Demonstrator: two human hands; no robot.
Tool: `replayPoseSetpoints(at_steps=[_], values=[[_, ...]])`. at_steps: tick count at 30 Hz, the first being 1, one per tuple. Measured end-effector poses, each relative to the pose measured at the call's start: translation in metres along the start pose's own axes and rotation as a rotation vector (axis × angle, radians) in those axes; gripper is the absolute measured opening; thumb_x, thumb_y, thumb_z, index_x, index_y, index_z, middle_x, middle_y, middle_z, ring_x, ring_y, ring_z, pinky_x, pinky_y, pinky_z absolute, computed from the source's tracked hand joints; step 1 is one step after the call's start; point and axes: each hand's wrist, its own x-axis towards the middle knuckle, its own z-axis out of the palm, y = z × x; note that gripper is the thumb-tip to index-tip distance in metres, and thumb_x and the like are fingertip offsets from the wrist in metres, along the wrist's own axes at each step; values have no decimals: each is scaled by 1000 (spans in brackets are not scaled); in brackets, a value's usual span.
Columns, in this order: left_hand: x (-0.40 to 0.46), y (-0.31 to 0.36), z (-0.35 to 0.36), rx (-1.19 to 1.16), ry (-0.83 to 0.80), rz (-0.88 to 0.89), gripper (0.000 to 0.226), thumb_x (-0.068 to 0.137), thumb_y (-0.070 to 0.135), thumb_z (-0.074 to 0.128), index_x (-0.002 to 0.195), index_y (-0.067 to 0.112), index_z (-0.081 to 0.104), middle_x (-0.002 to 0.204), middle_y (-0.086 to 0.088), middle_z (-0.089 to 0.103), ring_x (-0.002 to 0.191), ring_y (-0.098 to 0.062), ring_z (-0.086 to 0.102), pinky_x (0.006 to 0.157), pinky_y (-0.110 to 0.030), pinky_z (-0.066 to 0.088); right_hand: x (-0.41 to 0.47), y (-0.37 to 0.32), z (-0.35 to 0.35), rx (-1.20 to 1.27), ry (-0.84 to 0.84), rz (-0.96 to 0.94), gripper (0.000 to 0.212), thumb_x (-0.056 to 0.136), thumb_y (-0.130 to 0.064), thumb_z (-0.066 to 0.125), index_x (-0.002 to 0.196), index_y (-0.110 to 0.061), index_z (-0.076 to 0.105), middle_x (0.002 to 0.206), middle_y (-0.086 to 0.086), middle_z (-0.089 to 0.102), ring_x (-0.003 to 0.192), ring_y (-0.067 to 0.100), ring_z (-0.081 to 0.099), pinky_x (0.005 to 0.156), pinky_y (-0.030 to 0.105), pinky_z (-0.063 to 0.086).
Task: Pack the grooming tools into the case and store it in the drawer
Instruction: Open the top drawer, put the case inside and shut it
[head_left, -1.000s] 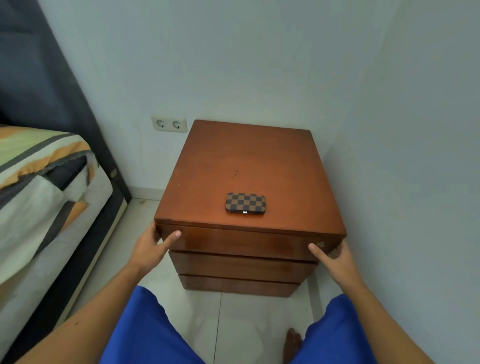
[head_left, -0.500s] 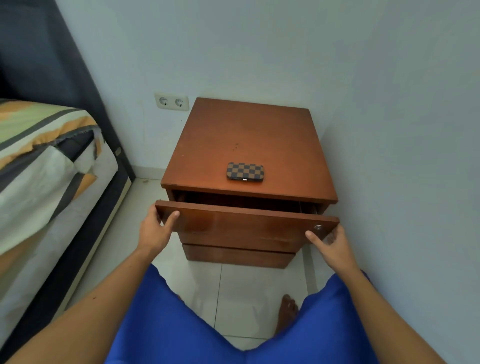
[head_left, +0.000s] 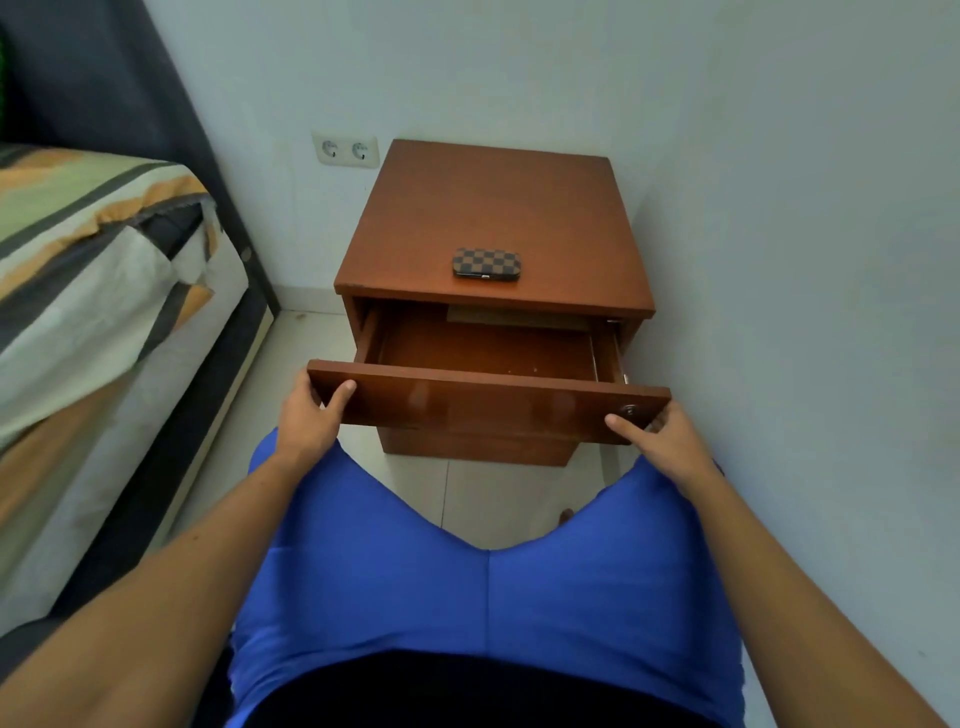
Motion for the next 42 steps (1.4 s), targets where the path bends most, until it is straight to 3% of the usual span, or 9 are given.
replayPoseSetpoints(at_steps=[4, 14, 18, 20, 25, 32, 37, 40, 42], values=[[-14, -4, -5, -4, 0, 5, 57, 104, 35, 67, 150, 6, 48, 144, -14, 62, 131, -33, 60, 103, -37, 48, -15, 3, 2, -2, 24, 22, 102, 69, -60, 88, 151, -19, 45, 146, 3, 61, 135, 25, 58, 110, 43, 51], [-24, -5, -14, -15, -32, 7, 65, 101, 41, 70, 152, 8, 46, 146, -14, 60, 133, -34, 59, 104, -36, 48, -30, -2, -5, -53, 32, 34, 118, 52, -81, 79, 148, -19, 50, 143, 6, 63, 134, 30, 59, 109, 46, 53], [-15, -2, -19, -14, -31, 11, 83, 96, 51, 73, 161, 17, 35, 157, -11, 51, 142, -34, 51, 117, -47, 44, -29, -22, -10, -112, 93, 5, 110, 76, -62, 83, 161, -15, 32, 162, 10, 45, 149, 33, 44, 117, 46, 42], [-2, 6, -20, 8, -7, 44, 83, 96, 54, 72, 161, 20, 34, 156, -7, 52, 141, -30, 52, 116, -46, 44, -21, -33, -12, -160, 118, -43, 111, 77, -65, 80, 163, -18, 28, 168, 8, 37, 153, 31, 38, 119, 48, 39], [47, 51, -16, 145, -5, 187, 85, 93, 64, 69, 158, 20, 40, 153, -4, 56, 140, -24, 53, 116, -46, 44, 10, -81, -1, -268, 89, -184, 106, 81, -63, 79, 164, -22, 27, 169, 4, 35, 153, 26, 37, 120, 46, 37], [110, 114, 17, 405, -98, 418, 81, 94, 60, 70, 158, 20, 39, 156, -3, 53, 140, -25, 53, 111, -42, 45, 64, -148, 43, -323, -31, -307, 96, 87, -56, 78, 163, -24, 28, 168, 3, 36, 153, 25, 35, 121, 44, 35], [152, 137, 46, 577, -179, 488, 74, 99, 56, 65, 159, 23, 38, 161, -2, 48, 144, -25, 50, 114, -48, 46, 110, -181, 72, -466, -76, -433, 91, 91, -50, 75, 164, -21, 30, 170, 2, 33, 156, 22, 32, 124, 41, 31], [172, 144, 65, 645, -240, 509, 67, 104, 52, 58, 161, 24, 35, 168, -2, 39, 154, -24, 39, 120, -48, 39, 137, -192, 84, -535, -111, -479, 87, 93, -49, 73, 163, -20, 30, 170, 2, 33, 156, 22, 32, 125, 40, 30], [186, 144, 74, 703, -278, 547, 67, 107, 53, 50, 163, 22, 33, 172, -2, 32, 160, -22, 25, 127, -46, 26, 153, -196, 91, -569, -136, -500, 86, 94, -50, 71, 164, -20, 30, 170, 1, 33, 156, 21, 31, 127, 40, 30]])
